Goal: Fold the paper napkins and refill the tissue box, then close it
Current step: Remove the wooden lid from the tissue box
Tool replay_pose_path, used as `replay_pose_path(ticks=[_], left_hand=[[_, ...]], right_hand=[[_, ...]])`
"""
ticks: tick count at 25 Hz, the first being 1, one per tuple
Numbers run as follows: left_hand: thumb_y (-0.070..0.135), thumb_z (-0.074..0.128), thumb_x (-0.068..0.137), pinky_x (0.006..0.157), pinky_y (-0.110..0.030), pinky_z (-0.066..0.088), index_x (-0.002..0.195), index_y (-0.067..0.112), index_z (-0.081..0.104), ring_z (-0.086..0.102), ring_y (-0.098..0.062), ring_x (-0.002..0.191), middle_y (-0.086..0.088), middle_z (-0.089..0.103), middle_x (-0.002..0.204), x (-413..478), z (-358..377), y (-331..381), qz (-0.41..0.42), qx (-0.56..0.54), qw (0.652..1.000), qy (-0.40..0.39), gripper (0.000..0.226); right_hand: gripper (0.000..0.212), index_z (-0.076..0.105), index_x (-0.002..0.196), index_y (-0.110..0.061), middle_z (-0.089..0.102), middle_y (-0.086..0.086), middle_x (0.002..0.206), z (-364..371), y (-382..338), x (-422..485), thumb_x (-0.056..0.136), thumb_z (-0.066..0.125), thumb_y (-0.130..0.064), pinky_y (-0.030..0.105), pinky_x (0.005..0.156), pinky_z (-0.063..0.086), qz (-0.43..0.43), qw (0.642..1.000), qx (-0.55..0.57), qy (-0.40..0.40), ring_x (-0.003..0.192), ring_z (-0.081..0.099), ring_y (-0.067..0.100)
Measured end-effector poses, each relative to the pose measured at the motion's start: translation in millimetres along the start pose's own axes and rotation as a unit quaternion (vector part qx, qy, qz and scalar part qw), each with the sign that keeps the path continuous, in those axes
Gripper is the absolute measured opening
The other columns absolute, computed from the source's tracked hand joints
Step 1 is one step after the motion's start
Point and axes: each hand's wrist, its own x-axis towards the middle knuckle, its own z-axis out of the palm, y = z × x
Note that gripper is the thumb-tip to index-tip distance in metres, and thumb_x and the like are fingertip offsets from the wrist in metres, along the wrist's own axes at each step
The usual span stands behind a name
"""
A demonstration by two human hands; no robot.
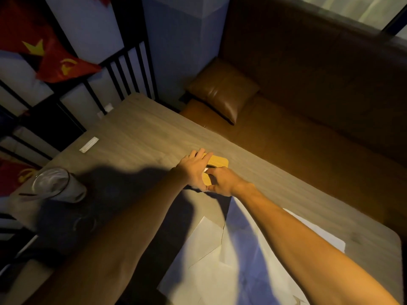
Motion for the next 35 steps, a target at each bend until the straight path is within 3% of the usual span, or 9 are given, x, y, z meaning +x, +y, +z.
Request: replay_pose_path(ticks=[3, 6, 8, 11, 15, 19, 27, 32, 35], left_hand=[[0.075, 0.079, 0.052, 0.091, -0.041, 0.054, 0.152, 0.017, 0.032, 0.049, -0.027, 0.121, -0.008, 0.044, 0.142, -6, 8, -5, 0.007, 0.005, 0.998, 0.069, 0.124], [0.083, 0.071, 0.052, 0.067, -0.036, 0.057, 0.145, 0.011, 0.050, 0.062, -0.028, 0.096, -0.014, 0.061, 0.123, -16, 21, -7, 0.017, -0.013, 0.991, 0.133, 0.120], [0.084, 0.061, 0.056, 0.063, -0.031, 0.054, 0.152, 0.015, 0.041, 0.061, -0.026, 0.087, -0.014, 0.063, 0.118, -22, 20, -13, 0.012, -0.016, 0.986, 0.163, 0.120], [0.075, 0.070, 0.058, 0.068, -0.037, 0.056, 0.160, 0.017, 0.017, 0.058, -0.024, 0.087, -0.015, 0.059, 0.121, -30, 15, -27, 0.000, -0.013, 0.981, 0.191, 0.129], [0.063, 0.088, 0.051, 0.071, -0.037, 0.057, 0.159, 0.017, 0.026, 0.059, -0.027, 0.091, -0.015, 0.059, 0.123, -38, 12, -33, -0.045, -0.033, 0.984, 0.170, 0.132], [0.058, 0.090, 0.054, 0.085, -0.043, 0.056, 0.157, 0.013, 0.030, 0.056, -0.032, 0.109, -0.016, 0.052, 0.137, -32, 12, -29, -0.061, -0.041, 0.985, 0.153, 0.128], [0.061, 0.088, 0.050, 0.079, -0.041, 0.055, 0.146, 0.006, 0.046, 0.060, -0.034, 0.105, -0.017, 0.056, 0.133, -24, 16, -29, -0.057, 0.009, 0.989, 0.136, 0.119], [0.051, 0.089, 0.053, 0.083, -0.041, 0.048, 0.142, 0.011, 0.051, 0.054, -0.038, 0.121, -0.016, 0.056, 0.137, -29, 14, -16, -0.091, 0.048, 0.983, 0.153, 0.105], [0.042, 0.082, 0.068, 0.093, -0.045, 0.044, 0.145, 0.016, 0.047, 0.046, -0.038, 0.131, -0.017, 0.051, 0.141, -34, 7, 6, -0.071, 0.059, 0.982, 0.165, 0.088]], right_hand=[[0.039, 0.067, 0.108, -0.011, 0.070, 0.008, 0.102, -1, 3, 2, 0.079, 0.078, -0.035, 0.043, 0.077, 0.055, -0.006, 1.000, 0.006, 0.002, 0.086, 0.062, 0.026], [0.034, 0.069, 0.110, -0.013, 0.070, 0.006, 0.106, -5, 3, 0, 0.080, 0.077, -0.024, 0.043, 0.081, 0.055, -0.024, 0.999, 0.025, 0.000, 0.091, 0.062, 0.025], [0.029, 0.069, 0.109, -0.014, 0.069, 0.006, 0.105, -12, 5, -4, 0.081, 0.075, -0.019, 0.044, 0.082, 0.055, -0.034, 0.999, 0.033, 0.005, 0.092, 0.062, 0.025], [0.028, 0.067, 0.114, -0.017, 0.067, 0.003, 0.109, -33, 17, -12, 0.086, 0.070, -0.017, 0.038, 0.088, 0.052, -0.019, 0.997, 0.049, 0.051, 0.098, 0.060, 0.021], [0.033, 0.062, 0.121, -0.010, 0.062, 0.004, 0.104, -41, 49, -17, 0.090, 0.070, -0.019, 0.033, 0.082, 0.048, 0.079, 0.993, 0.035, 0.085, 0.095, 0.058, 0.022], [0.024, 0.067, 0.108, -0.014, 0.069, 0.008, 0.108, -9, 65, -7, 0.085, 0.074, -0.020, 0.040, 0.086, 0.056, 0.158, 0.986, -0.017, 0.042, 0.095, 0.064, 0.027], [0.030, 0.066, 0.116, -0.018, 0.060, 0.010, 0.119, 30, 52, 16, 0.087, 0.069, -0.022, 0.043, 0.085, 0.056, 0.174, 0.982, -0.068, 0.039, 0.104, 0.060, 0.033], [0.031, 0.064, 0.121, -0.021, 0.058, 0.009, 0.122, 32, 53, 15, 0.089, 0.066, -0.022, 0.042, 0.083, 0.054, 0.170, 0.982, -0.054, 0.053, 0.107, 0.057, 0.033], [0.041, 0.060, 0.128, -0.018, 0.059, 0.009, 0.124, 22, 47, 5, 0.087, 0.067, -0.016, 0.044, 0.087, 0.055, 0.164, 0.983, -0.035, 0.072, 0.108, 0.059, 0.033]])
